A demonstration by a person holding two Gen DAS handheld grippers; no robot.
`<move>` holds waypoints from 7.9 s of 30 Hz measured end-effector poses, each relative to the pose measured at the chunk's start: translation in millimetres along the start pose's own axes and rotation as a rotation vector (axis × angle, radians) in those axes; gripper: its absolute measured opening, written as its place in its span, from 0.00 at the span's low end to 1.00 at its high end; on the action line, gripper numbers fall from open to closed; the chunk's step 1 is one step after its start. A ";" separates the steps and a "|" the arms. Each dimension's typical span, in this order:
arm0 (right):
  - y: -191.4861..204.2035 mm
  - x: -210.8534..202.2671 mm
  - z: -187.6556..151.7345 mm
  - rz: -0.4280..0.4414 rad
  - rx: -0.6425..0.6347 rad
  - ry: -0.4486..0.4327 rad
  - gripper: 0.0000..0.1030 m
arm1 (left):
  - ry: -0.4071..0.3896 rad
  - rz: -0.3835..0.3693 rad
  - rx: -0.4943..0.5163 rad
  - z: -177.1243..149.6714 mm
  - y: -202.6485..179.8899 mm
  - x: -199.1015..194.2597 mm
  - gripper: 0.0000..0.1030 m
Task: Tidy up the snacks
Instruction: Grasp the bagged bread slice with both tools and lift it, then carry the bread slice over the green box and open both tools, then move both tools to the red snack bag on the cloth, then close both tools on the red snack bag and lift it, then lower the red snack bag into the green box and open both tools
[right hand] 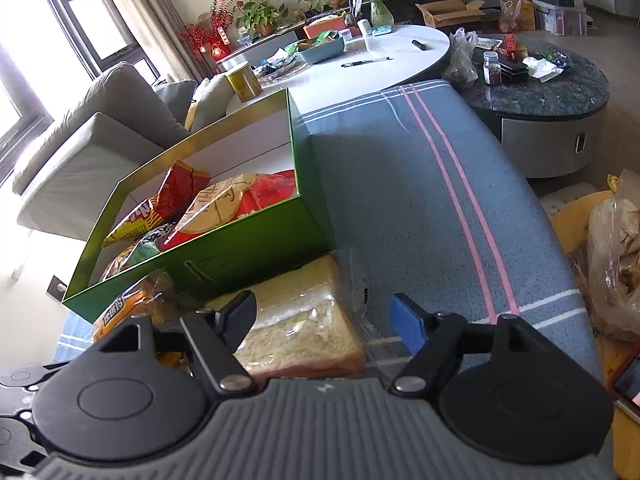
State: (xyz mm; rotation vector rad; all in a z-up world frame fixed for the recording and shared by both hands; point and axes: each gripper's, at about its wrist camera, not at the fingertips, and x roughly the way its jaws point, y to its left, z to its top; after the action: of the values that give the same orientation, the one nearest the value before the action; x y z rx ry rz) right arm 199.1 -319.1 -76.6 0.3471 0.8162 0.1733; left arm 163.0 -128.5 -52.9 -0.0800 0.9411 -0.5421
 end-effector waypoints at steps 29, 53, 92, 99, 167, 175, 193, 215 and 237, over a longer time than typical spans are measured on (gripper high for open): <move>21.7 -63.1 -6.1 0.051 -0.068 -0.117 0.52 | -0.142 -0.017 0.130 1.3 -46.5 -36.0 0.71; 67.9 -47.1 64.1 0.233 -0.059 -0.246 0.53 | -0.338 0.100 0.135 87.5 -0.5 -76.8 0.71; 50.9 20.6 88.9 0.083 0.003 -0.165 0.63 | -0.258 0.125 0.112 120.2 54.5 2.1 0.71; 53.6 -13.0 57.5 0.093 -0.036 -0.155 0.64 | -0.274 0.082 0.103 91.7 44.1 -30.0 0.72; 5.4 -81.9 -78.9 0.020 0.088 0.012 0.54 | -0.017 -0.115 0.271 -61.1 -85.6 -21.3 0.62; 19.4 -110.8 -69.6 0.045 0.068 -0.077 0.54 | -0.127 -0.103 0.310 -55.8 -93.3 -50.8 0.62; 65.7 -88.3 -39.5 0.169 0.018 -0.090 0.54 | -0.239 -0.025 0.208 -32.8 -40.6 -85.3 0.62; 87.4 -47.6 7.0 0.199 -0.020 -0.093 0.54 | -0.264 0.016 0.188 26.4 -0.3 -68.8 0.62; 49.1 20.1 68.1 0.105 0.051 -0.137 0.58 | -0.191 0.053 0.179 103.5 29.6 19.5 0.63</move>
State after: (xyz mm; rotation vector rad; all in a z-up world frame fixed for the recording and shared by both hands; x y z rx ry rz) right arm 262.0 -283.8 -29.2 0.4452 0.6678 0.2247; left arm 265.5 -129.4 -14.5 0.0532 0.7039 -0.5575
